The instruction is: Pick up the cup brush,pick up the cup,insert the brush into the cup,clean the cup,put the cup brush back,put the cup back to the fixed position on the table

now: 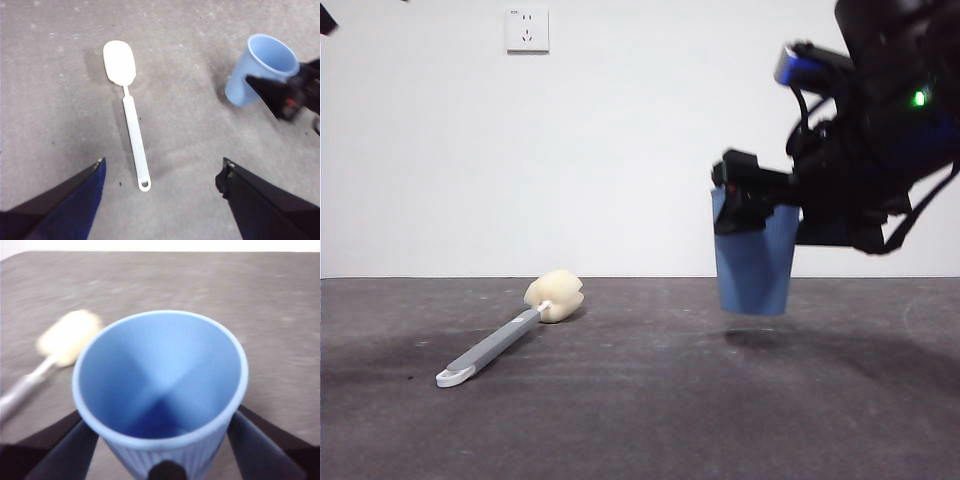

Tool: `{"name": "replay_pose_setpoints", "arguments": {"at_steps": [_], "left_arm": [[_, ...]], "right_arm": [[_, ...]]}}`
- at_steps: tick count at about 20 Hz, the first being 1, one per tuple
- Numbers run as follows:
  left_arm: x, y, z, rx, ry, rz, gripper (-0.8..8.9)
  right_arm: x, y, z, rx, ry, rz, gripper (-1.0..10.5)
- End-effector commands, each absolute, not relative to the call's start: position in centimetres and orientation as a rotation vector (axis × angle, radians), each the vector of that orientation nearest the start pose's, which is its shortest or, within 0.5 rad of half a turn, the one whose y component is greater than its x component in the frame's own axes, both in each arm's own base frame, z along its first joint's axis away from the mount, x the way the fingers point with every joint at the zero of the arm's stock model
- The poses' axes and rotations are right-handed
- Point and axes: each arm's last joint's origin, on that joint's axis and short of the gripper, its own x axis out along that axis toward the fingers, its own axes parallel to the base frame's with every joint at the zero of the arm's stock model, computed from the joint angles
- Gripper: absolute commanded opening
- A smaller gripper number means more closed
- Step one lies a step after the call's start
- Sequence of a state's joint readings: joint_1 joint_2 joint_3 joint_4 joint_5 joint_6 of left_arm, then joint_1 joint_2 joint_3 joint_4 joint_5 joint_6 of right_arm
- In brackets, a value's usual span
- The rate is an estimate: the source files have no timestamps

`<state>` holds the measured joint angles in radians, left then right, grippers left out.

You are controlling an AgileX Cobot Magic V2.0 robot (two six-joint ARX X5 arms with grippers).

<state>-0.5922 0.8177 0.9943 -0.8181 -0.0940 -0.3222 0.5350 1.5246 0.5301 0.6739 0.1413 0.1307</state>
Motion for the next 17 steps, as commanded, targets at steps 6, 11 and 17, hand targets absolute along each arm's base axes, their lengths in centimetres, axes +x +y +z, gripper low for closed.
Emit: {"name": "replay_pose_setpoints", "arguments": {"at_steps": [6,11,17], "left_arm": [[11.7,-7.6,34.0,-0.076,0.677,-0.381,3.82],[11.7,-7.6,34.0,-0.073,0.674,-0.377,3.82],[11.7,-7.6,34.0,-0.074,0.674,-0.378,3.82]], "right_arm": [[25.8,13.6,13.7,-0.010,0.327,0.376,-0.2],[25.8,13.7,12.8,-0.026,0.369,0.373,-0.2],[25.6,13.6,12.2,-0.045,0.428,0.371,2.9]]}}
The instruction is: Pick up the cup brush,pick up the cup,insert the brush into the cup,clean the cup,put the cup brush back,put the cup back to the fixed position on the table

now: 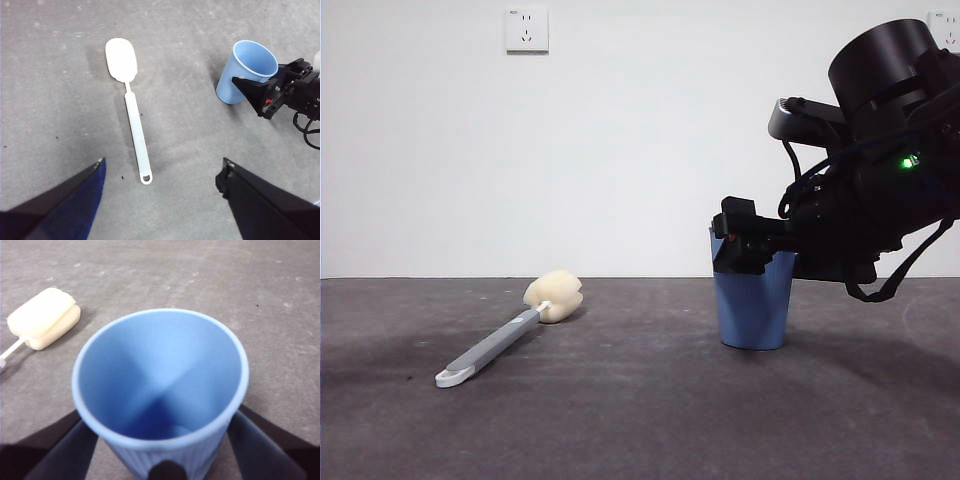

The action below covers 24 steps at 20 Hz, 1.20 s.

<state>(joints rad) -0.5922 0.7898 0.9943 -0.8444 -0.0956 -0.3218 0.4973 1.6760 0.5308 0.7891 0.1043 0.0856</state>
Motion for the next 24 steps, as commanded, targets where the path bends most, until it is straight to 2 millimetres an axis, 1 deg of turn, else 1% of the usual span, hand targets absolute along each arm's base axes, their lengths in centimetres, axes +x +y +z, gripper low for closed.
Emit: {"name": "replay_pose_setpoints", "arguments": {"at_steps": [1,2,3,7,9,12,14,16,18,21,24], "left_arm": [[11.7,-7.6,34.0,-0.074,0.675,-0.377,3.82],[11.7,-7.6,34.0,-0.073,0.674,-0.377,3.82],[11.7,-7.6,34.0,-0.074,0.674,-0.377,3.82],[11.7,-7.6,34.0,-0.073,0.676,-0.377,3.82],[11.7,-7.6,34.0,-0.073,0.676,-0.377,3.82],[11.7,-7.6,34.0,-0.071,0.681,-0.375,3.82],[11.6,-7.5,33.8,-0.065,0.695,-0.372,3.82],[11.5,-7.4,33.7,-0.056,0.713,-0.369,3.82],[11.5,-7.4,33.6,-0.022,0.713,-0.378,3.82],[11.4,-7.4,33.6,0.023,0.714,-0.392,3.81],[11.3,-7.3,33.3,0.059,0.738,-0.398,3.76]], "right_arm": [[25.6,13.6,12.2,-0.045,0.429,0.371,3.8],[25.6,13.6,12.2,-0.042,0.429,0.371,4.4],[25.6,13.6,12.2,-0.042,0.428,0.371,4.8],[25.6,13.6,12.7,-0.037,0.412,0.372,4.9],[25.5,13.6,13.5,-0.028,0.382,0.373,5.7],[25.2,13.4,14.7,-0.021,0.362,0.375,5.7],[24.6,13.2,15.6,-0.029,0.388,0.378,5.7],[23.4,12.9,16.7,-0.046,0.453,0.382,5.7],[21.7,12.1,18.2,-0.039,0.519,0.380,5.7],[18.4,10.8,21.0,0.066,0.610,0.460,5.7],[15.3,9.6,24.1,0.136,0.657,0.574,5.6]]}}
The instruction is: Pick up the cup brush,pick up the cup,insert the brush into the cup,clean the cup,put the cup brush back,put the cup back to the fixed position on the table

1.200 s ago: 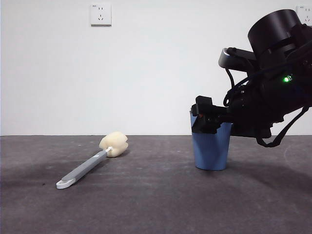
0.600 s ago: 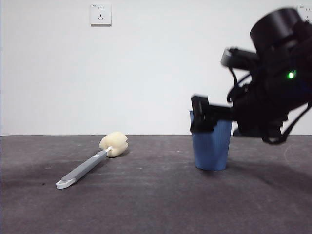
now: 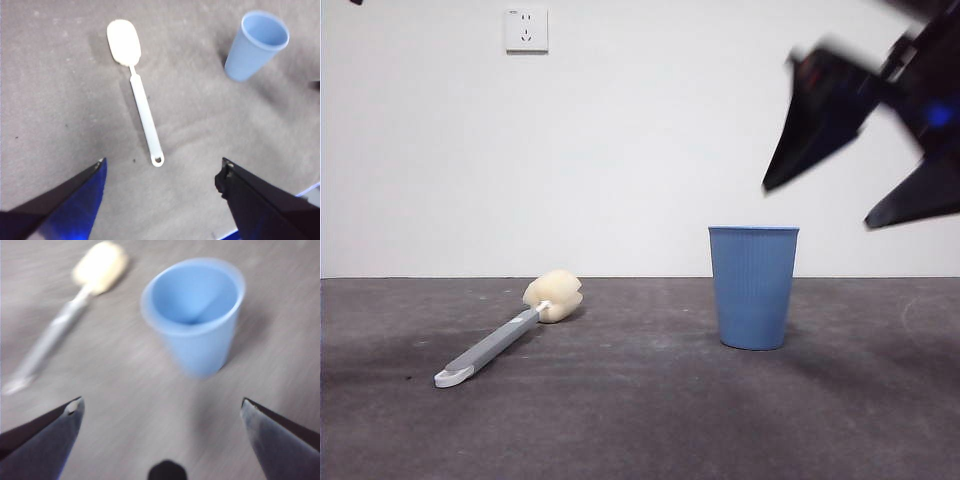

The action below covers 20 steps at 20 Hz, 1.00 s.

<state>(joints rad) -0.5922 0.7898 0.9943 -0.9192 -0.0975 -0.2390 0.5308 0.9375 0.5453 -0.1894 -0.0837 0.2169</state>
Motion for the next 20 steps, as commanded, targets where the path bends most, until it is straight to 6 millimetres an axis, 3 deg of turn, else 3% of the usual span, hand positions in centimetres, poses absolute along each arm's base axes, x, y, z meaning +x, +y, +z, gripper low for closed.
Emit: {"name": "replay_pose_setpoints", "arguments": {"at_steps": [1,2,4,7,8,20], "left_arm": [[11.2,-7.2,33.2,0.065,0.754,-0.396,3.76],[11.1,-7.2,33.1,0.076,0.765,-0.396,3.75],[11.0,-7.1,32.9,0.107,0.783,-0.403,3.63],[10.8,-7.0,32.7,0.120,0.813,-0.402,-0.04],[10.8,-6.9,32.7,0.121,0.819,-0.401,-0.06],[10.9,-7.0,32.8,0.118,0.804,-0.399,-0.04]], "right_arm": [[14.2,9.2,25.3,0.148,0.674,0.622,5.6],[13.3,8.8,26.3,0.152,0.686,0.652,5.5],[11.8,8.1,28.1,0.159,0.708,0.686,4.1],[10.2,7.4,29.5,0.172,0.718,0.733,0.4],[9.9,7.2,29.6,0.171,0.720,0.736,-0.1],[9.5,6.9,29.0,0.150,0.786,0.710,0.0]]}}
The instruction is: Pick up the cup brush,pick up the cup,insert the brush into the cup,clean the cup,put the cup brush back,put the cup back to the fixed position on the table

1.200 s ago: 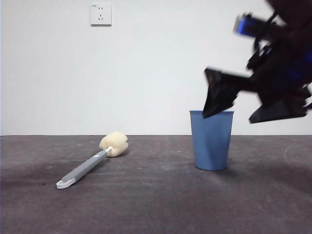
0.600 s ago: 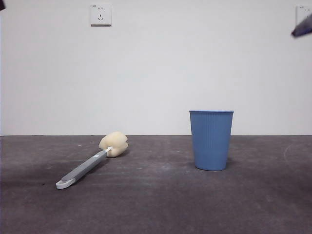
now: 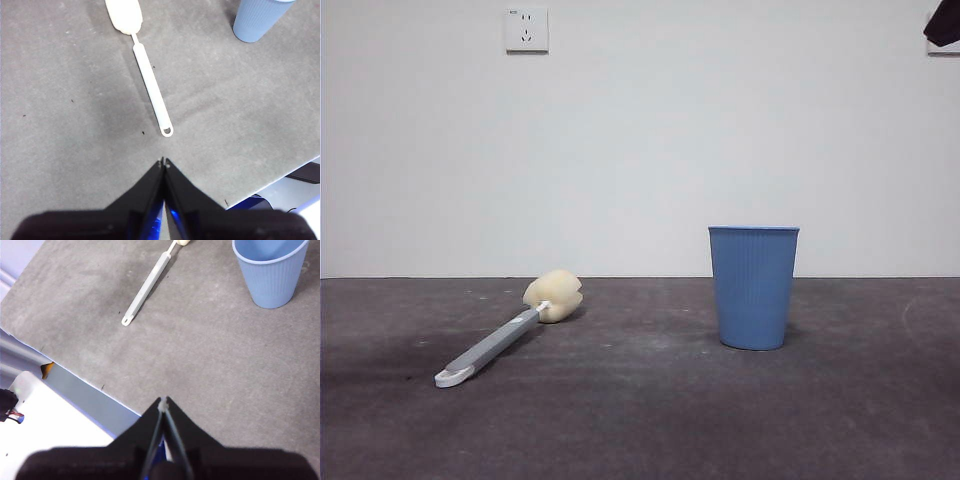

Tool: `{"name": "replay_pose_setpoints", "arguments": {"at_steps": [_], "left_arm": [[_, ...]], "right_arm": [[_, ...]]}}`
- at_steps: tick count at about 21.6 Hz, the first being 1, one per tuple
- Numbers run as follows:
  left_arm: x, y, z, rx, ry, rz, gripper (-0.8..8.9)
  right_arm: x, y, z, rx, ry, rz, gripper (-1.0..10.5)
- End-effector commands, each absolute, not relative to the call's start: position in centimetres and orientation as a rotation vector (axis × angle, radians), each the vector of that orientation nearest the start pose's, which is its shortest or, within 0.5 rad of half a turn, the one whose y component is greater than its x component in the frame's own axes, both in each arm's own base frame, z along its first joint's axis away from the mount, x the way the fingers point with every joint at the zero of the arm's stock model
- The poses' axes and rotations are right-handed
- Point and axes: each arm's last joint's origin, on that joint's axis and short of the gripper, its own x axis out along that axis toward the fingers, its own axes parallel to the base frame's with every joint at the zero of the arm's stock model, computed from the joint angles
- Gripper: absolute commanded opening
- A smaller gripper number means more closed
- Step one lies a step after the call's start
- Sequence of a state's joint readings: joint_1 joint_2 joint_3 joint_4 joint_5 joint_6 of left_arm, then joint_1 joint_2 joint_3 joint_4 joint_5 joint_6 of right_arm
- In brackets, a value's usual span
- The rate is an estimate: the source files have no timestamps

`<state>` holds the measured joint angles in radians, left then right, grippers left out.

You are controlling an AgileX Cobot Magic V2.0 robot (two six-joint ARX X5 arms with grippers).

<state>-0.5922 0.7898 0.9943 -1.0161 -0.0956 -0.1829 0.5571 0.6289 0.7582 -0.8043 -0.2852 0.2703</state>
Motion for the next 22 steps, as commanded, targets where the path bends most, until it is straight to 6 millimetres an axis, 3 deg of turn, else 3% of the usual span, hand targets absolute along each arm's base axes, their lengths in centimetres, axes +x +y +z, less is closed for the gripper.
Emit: {"name": "replay_pose_setpoints", "arguments": {"at_steps": [1,7,10,14,16,18,22], "left_arm": [[10.9,-7.0,32.8,0.118,0.804,-0.398,-0.04],[10.9,-7.0,32.8,0.117,0.801,-0.396,-0.04],[10.3,-5.7,33.6,0.109,0.705,-0.361,-0.04],[9.7,-3.2,37.2,0.042,0.231,-0.249,-0.04],[9.1,-2.1,37.8,0.034,-0.019,-0.164,-0.04],[8.7,-1.3,36.4,0.029,-0.180,-0.080,-0.04],[9.1,-0.4,30.5,0.024,-0.271,0.034,-0.04]], "right_arm": [[9.5,6.9,29.0,0.150,0.786,0.710,0.0],[9.5,6.9,29.0,0.150,0.786,0.710,0.0],[9.5,6.9,29.0,0.150,0.786,0.710,0.0],[9.5,6.9,29.0,0.150,0.786,0.710,0.0],[9.5,6.9,29.0,0.150,0.786,0.710,0.0],[9.5,6.9,29.0,0.150,0.786,0.710,0.0],[9.5,6.9,29.0,0.150,0.786,0.710,0.0]]}}
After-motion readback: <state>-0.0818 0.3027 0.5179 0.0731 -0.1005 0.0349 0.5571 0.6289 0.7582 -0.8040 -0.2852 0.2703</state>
